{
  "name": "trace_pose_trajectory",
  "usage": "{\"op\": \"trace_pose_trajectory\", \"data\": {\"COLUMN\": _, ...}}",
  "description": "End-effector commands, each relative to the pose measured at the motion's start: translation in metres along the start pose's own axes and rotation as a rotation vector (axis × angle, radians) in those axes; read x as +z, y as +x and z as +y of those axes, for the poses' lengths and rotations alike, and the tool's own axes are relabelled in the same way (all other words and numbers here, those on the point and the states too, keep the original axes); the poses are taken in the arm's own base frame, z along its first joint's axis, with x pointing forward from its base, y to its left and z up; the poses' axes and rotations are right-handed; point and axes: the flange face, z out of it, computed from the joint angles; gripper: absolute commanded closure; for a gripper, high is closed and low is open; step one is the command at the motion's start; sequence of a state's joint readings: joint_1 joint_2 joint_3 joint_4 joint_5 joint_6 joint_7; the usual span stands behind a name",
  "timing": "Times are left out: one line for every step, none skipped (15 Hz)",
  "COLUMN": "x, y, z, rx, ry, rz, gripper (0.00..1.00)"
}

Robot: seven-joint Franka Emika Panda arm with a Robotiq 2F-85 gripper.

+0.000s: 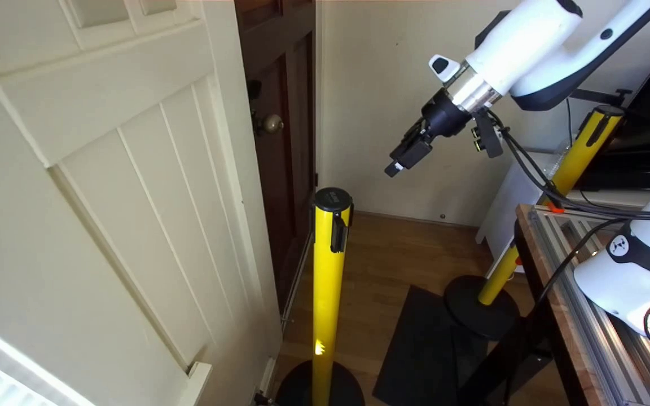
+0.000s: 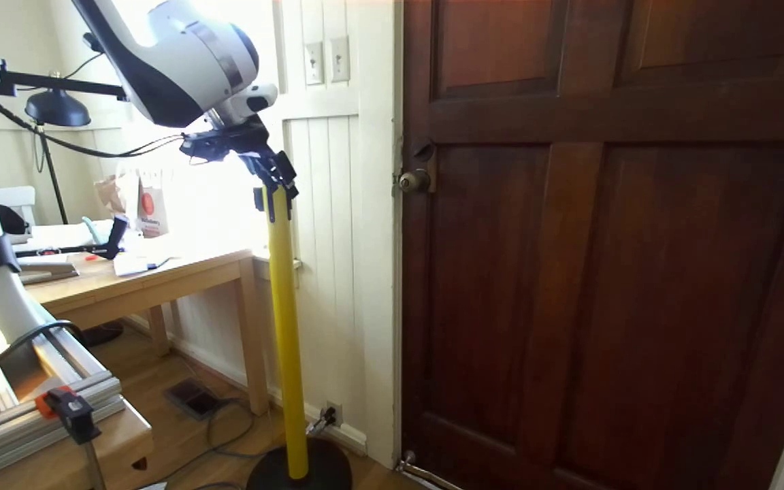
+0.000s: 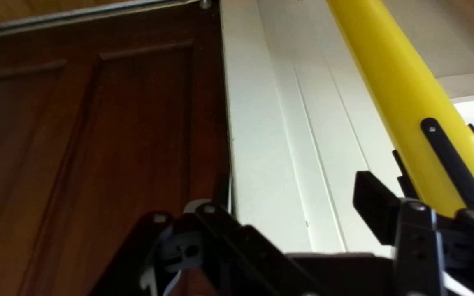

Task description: Lock the door

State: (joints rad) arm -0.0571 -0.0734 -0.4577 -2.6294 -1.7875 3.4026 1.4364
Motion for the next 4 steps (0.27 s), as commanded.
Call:
{"op": "trace_pose_trajectory", "data": {"x": -0.0035, "y": -0.0045, "z": -0.0016, "rx": 0.011, "ry": -0.003, "rz": 0.000, "gripper": 0.16}}
{"op": "trace_pose_trajectory", "data": {"x": -0.0042, "y": -0.0041, "z": -0.0017, "rx": 0.009, "ry": -0.002, "rz": 0.002, "gripper": 0.08}}
{"op": "trace_pose_trajectory", "data": {"x": -0.0036, "y": -0.0036, "z": -0.0016, "rx": 0.007, "ry": -0.003, "rz": 0.002, "gripper": 0.02}}
{"op": "trace_pose_trajectory", "data": {"x": -0.0024, "y": -0.0025, "z": -0.0008, "rx": 0.006, "ry": -0.005, "rz": 0.001, "gripper": 0.01}}
